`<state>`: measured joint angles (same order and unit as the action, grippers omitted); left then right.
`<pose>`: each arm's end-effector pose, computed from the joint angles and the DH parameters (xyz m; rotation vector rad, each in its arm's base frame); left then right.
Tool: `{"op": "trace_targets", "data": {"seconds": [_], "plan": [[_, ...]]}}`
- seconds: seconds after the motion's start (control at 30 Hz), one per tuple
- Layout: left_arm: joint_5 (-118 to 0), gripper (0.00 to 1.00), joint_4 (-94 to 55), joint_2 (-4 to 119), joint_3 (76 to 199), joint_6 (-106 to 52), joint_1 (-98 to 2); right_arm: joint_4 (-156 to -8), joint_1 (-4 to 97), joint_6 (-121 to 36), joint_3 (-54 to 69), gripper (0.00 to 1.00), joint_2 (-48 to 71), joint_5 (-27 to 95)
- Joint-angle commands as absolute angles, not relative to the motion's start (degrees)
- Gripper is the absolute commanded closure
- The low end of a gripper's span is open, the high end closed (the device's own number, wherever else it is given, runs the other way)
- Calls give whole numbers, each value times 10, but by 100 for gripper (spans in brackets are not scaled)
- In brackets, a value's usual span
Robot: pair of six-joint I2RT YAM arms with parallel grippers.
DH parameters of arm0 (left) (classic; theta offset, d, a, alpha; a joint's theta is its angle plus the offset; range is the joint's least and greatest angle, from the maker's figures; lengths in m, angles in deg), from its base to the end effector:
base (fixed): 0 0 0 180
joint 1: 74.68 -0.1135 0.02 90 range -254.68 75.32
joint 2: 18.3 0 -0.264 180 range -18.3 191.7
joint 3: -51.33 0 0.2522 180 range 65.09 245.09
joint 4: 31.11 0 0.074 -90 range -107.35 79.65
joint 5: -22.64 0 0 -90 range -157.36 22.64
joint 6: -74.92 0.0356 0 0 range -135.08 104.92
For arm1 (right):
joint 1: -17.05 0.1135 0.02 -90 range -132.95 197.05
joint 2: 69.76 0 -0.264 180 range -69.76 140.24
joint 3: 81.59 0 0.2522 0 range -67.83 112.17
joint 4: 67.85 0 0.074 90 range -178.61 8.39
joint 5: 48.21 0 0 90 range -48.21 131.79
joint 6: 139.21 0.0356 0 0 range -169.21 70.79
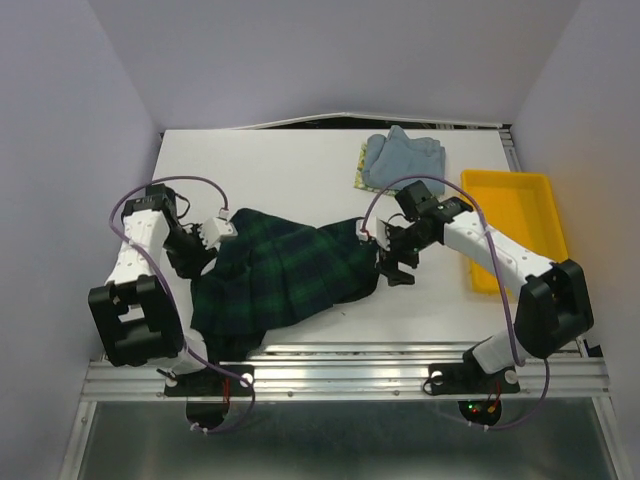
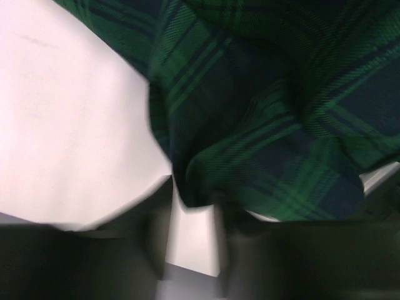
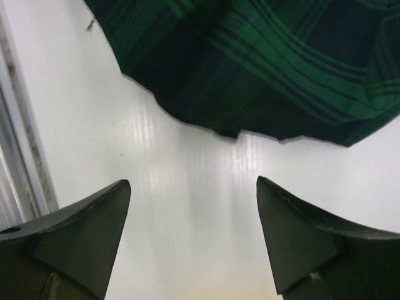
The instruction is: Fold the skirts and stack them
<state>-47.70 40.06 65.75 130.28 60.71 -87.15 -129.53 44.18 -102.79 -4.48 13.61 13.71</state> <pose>0.2656 0.0465 0.2492 1.4818 2.2945 -0.1107 0.2414 0.1425 0.2505 -1.7888 1.9085 0.5195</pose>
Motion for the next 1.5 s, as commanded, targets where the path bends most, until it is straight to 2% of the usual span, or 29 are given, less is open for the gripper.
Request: {"op": "trace_targets", "data": {"seconds": [0.0,0.03,0.07,0.17,0.23,0.27,0.33,0.37,0.43,0.5,0.6,0.77,0.9,1.13,1.17,1.2,1.23,1.27,1.3,1.37,1.4,1.43,1.47], "plan": [[-492,32,428,603,1306,668,-866,-1401,447,-1021,45,8,178,128],[-466,19,426,602,1343,656,-866,-1426,447,-1006,101,8,195,126],[-465,11,425,606,1367,638,-866,-1431,447,-994,127,8,200,123],[-382,11,464,663,1489,578,-867,-1407,417,-908,196,10,209,95],[-347,11,466,721,1574,513,-867,-1336,378,-835,216,14,228,94],[-321,11,438,737,1591,481,-867,-1307,364,-757,223,16,244,100],[-302,12,398,788,1622,409,-865,-1285,342,-703,256,22,297,86],[-304,16,373,803,1626,339,-861,-1294,337,-660,313,29,365,75],[-305,17,318,850,1632,288,-854,-1315,337,-622,374,32,426,40],[-320,18,287,876,1636,226,-839,-1290,343,-567,413,31,478,29],[-315,18,274,919,1633,202,-822,-1261,377,-595,443,22,525,50],[-296,16,268,962,1614,195,-802,-1250,417,-601,500,11,601,11],[-281,16,268,986,1595,190,-793,-1283,441,-641,522,8,651,-14],[-240,35,343,1051,1616,233,-768,-1392,460,-711,576,12,717,-46],[-238,45,352,1059,1632,236,-766,-1412,460,-716,585,17,724,-46],[-236,51,367,1076,1657,236,-766,-1418,460,-722,597,25,733,-44],[-234,55,376,1085,1657,237,-766,-1423,460,-723,602,29,736,-44],[-232,68,386,1093,1688,239,-766,-1425,460,-724,606,34,738,-43],[-225,78,394,1100,1707,238,-767,-1421,460,-722,608,48,738,-40],[-216,100,419,1119,1783,234,-767,-1389,460,-703,621,66,732,-17],[-212,100,428,1130,1819,220,-767,-1370,460,-675,625,94,725,11],[-213,100,425,1135,1893,207,-768,-1323,454,-658,636,99,723,28],[-217,100,421,1139,1931,193,-767,-1299,448,-643,645,99,719,42]]}}
